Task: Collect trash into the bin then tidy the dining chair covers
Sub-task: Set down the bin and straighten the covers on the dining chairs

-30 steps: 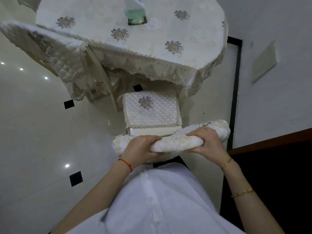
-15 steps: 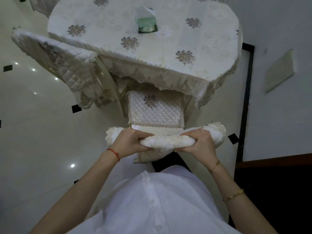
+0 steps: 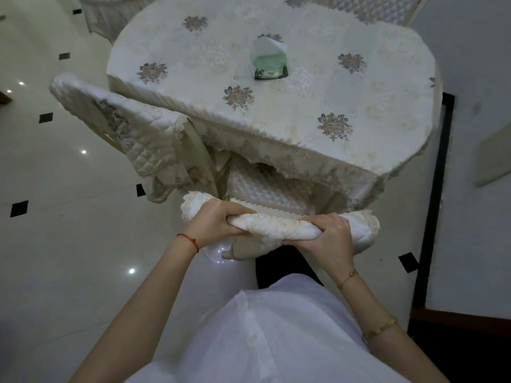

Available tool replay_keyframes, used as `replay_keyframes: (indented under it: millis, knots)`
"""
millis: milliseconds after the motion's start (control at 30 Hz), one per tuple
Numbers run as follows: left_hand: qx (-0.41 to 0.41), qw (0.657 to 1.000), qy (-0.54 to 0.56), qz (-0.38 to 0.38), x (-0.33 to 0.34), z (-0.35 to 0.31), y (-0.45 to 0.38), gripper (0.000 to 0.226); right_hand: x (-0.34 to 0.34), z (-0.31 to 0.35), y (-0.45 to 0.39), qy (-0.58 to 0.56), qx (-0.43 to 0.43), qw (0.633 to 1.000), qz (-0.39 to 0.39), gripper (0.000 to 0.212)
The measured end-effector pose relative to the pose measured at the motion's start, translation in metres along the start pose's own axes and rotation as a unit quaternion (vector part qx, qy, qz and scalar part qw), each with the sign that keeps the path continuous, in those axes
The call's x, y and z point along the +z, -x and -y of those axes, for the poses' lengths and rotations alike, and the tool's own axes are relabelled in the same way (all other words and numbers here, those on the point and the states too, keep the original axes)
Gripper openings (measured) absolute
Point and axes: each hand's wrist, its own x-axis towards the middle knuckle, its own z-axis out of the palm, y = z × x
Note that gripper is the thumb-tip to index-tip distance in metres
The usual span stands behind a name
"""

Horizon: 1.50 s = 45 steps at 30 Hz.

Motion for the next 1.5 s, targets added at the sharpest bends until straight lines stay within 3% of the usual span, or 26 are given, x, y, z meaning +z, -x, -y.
replay_keyframes:
  millis: [267,1000,1233,1367,1500]
  knots:
    - [0.006,1.0,0.011,0.022,-0.02,0.019,-0.055,0.044,0.016,-0.006,-0.044,-0.007,0.034,0.999,-0.005,0.051]
    - [0.003,0.995,0.014,0.094,-0.05,0.037,-0.099,0.046,0.024,0.008,-0.081,0.039,0.096,0.994,0.015,0.065]
    - [0.001,0.994,-0.092,0.056,-0.045,0.019,-0.083,0.054,0.016,0.014,-0.066,0.032,0.073,0.995,0.057,0.066]
    - [0.034,0.988,-0.146,0.025,-0.041,-0.014,-0.059,0.066,-0.005,0.017,-0.025,0.073,0.038,0.997,-0.003,0.045]
    - [0.099,0.982,-0.158,-0.013,-0.026,-0.054,-0.037,0.052,-0.039,0.008,0.032,0.082,0.081,0.992,-0.045,0.037]
